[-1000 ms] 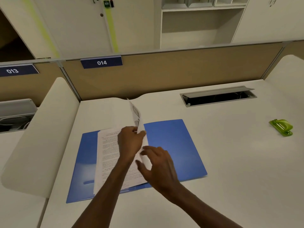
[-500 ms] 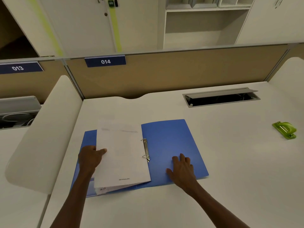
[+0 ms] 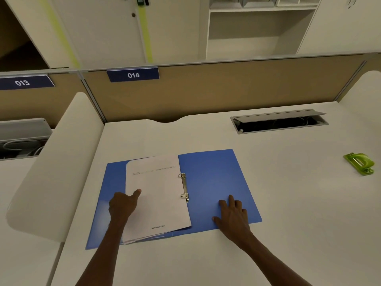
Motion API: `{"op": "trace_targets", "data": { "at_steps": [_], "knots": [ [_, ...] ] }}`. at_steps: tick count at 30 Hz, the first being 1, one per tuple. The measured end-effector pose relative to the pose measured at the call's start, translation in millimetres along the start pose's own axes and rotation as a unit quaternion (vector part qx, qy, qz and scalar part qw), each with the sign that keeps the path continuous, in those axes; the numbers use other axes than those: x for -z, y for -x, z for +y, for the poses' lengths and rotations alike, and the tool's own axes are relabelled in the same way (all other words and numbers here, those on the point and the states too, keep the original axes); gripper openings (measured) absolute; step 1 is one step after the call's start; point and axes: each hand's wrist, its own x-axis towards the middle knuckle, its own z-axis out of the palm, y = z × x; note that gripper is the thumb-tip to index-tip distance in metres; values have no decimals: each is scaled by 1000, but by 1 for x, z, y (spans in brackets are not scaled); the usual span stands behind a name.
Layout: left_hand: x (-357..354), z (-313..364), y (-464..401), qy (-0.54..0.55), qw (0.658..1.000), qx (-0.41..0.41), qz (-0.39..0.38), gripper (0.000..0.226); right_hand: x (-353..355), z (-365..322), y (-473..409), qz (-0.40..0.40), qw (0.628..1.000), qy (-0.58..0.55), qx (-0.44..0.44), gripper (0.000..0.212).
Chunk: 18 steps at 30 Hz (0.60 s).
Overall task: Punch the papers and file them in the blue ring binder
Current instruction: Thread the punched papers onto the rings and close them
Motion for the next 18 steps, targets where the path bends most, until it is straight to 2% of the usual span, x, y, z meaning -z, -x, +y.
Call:
{"op": "trace_targets", "data": {
  "at_steps": [5, 11, 15, 18],
  "knots": [
    [-2, 1, -7, -15, 999, 27, -31, 66, 0, 1, 0, 1, 1000, 4, 3, 61],
    [-1, -3, -15, 44, 995, 72, -50, 71, -1, 2, 2, 4, 1000, 6, 8, 61],
    [-2, -3, -15, 79, 993, 87, -32, 57, 0, 3, 2, 6, 1000, 7, 11, 60],
    [0, -3, -12, 88, 995, 54, -5, 34, 0, 4, 2, 10, 1000, 8, 12, 61]
  ]
}}
